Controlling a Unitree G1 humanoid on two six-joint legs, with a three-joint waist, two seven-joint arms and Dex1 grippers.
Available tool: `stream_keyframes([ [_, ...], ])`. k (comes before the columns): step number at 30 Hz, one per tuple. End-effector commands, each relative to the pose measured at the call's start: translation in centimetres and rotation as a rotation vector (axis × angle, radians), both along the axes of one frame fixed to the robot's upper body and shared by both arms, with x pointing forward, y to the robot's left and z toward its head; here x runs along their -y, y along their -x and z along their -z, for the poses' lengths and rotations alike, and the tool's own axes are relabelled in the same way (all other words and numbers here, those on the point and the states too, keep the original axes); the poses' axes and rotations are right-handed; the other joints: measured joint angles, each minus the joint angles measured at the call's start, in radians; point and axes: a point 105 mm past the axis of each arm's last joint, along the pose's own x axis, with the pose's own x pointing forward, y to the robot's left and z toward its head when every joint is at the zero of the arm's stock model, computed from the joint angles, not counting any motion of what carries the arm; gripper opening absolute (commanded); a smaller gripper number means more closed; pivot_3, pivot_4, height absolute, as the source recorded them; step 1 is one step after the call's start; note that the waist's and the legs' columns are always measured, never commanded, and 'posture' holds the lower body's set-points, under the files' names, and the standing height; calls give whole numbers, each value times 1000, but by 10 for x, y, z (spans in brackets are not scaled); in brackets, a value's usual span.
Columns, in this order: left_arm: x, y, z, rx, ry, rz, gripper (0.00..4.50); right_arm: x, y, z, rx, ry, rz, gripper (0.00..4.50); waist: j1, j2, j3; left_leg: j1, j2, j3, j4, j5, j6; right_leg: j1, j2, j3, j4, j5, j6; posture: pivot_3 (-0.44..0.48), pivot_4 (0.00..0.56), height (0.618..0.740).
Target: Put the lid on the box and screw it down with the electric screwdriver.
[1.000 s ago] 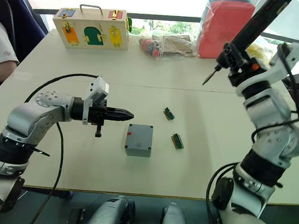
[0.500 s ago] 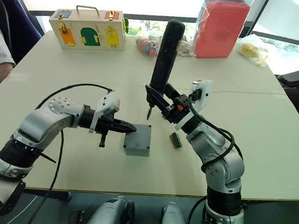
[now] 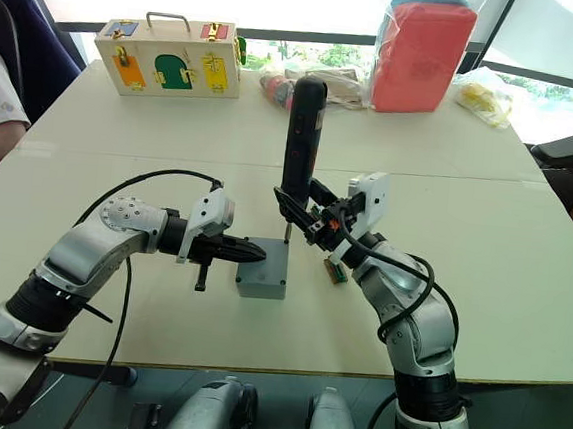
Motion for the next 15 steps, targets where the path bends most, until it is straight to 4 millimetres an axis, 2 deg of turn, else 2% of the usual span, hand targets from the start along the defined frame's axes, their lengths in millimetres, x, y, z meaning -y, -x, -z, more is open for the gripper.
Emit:
stream_keyframes([
  [1, -4, 2, 10, -37, -47, -17, 0, 1, 2, -1, 39, 15, 10, 1778, 0, 0, 0, 1, 0, 0, 0, 0, 0, 1, 0, 0, 0, 0, 0, 0, 150, 740],
  [7, -1, 4, 7, -44, -46, -11, 0, 0, -1, 19, 10, 74, 20, 1778, 1, 0, 0, 6, 0, 0, 0, -3, 4, 7, 0, 0, -1, 0, 0, 0, 150, 740],
  [9, -1, 4, 7, -46, -47, -12, 0, -1, -3, 41, -53, 112, 37, 1778, 1, -1, -1, 14, 0, 0, -2, -4, 6, 14, 0, 0, -3, -1, 1, 0, 150, 740],
  [11, -1, 3, 7, -48, -48, -13, 0, 0, -4, 53, -87, 126, 51, 1778, 1, -1, -2, 17, 0, 0, -2, -6, 9, 17, 0, 0, -3, -2, 0, 0, 150, 740],
  [15, 1, 5, 8, -53, -45, -12, 0, 4, -7, 62, -94, 124, 92, 1778, 2, -2, -3, 24, 0, -1, -3, -6, 9, 19, -1, 0, -3, -3, -1, 0, 150, 740],
])
